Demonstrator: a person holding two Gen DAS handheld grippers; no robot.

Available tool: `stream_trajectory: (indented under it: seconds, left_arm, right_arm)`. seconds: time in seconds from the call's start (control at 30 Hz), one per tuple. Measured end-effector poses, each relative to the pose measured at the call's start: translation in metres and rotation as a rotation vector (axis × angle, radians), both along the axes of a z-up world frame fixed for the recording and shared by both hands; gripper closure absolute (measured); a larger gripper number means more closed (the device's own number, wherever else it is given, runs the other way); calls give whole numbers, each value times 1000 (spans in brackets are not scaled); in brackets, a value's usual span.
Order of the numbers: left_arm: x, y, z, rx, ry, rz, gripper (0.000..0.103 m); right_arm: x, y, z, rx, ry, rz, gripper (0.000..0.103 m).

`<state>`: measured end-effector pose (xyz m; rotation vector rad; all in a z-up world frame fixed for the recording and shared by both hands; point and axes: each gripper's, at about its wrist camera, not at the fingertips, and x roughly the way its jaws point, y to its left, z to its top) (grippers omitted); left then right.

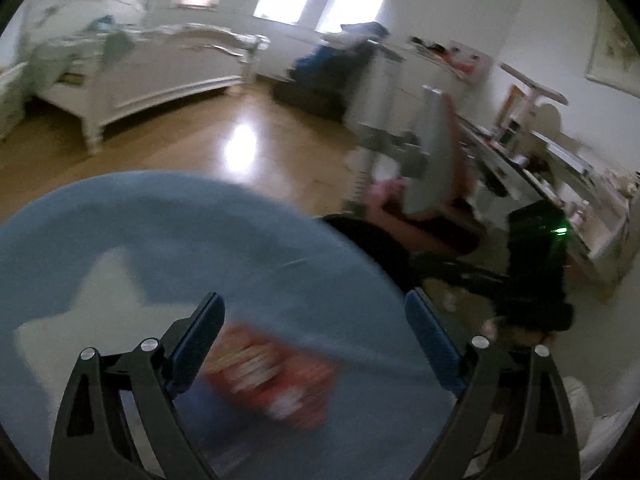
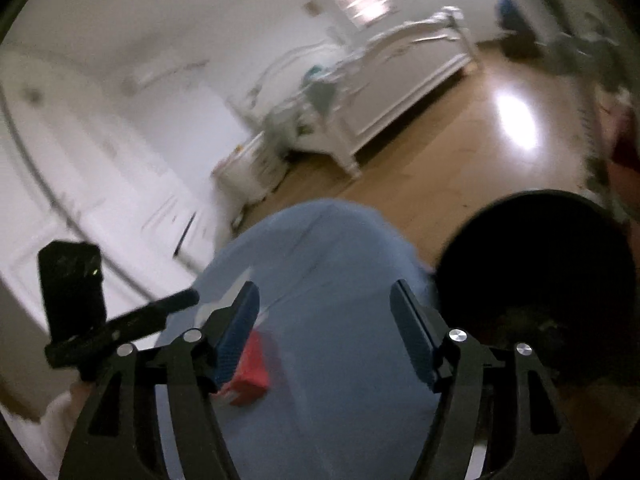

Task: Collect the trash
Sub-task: 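Grasp the small eye-drop bottle with the left tool while the right tool grasps the blue box, then carry the eye-drop bottle and blue box over the black bin and open both tools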

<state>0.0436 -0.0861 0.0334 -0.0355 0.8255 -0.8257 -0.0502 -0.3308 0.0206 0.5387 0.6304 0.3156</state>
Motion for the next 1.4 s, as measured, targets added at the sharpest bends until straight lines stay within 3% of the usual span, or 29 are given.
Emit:
stream_trajectory:
  seconds: [0.1,0.23,0.3,0.33,0.37,0.53,0.6,0.63,0.97,1.03,1.2,1.4]
  left_arm:
    - [3,46,-9,45,-8,78,12]
    - [7,89,-27,169,-28,147,14]
    - [9,95,-36,227,-39,140,24]
    - [11,93,-41,254,-37,132,37]
    - [13,92,-45,272,-32,119,42]
    - [20,82,-64,332,-49,63,43]
    - [21,79,-64,355,-75,61,52]
    - [23,79,-64,371,-89,70,63]
    - [27,124,-51,196,-59,144,63]
    - [25,130,-46,177,-64,158,63]
    - [21,137,-39,158,-71,184,63]
    - [17,126,-22,97,-68,178,63]
  right_arm:
    - [8,48,10,-73,-1,103,35]
    - [14,115,21,-207,-20,236,35]
    - [19,140,21,-253,-19,283,35]
    - [21,152,20,-276,-16,306,35]
    - [20,161,19,-294,-12,322,35]
    - [30,200,16,-422,5,390,35]
    - [35,211,14,-465,17,408,35]
    - [40,216,12,-494,26,418,35]
    - [77,254,-25,-766,110,487,37]
    - [84,258,-31,-773,134,508,53]
    - [84,255,-31,-710,114,507,60]
    - [71,202,11,-347,-1,434,60]
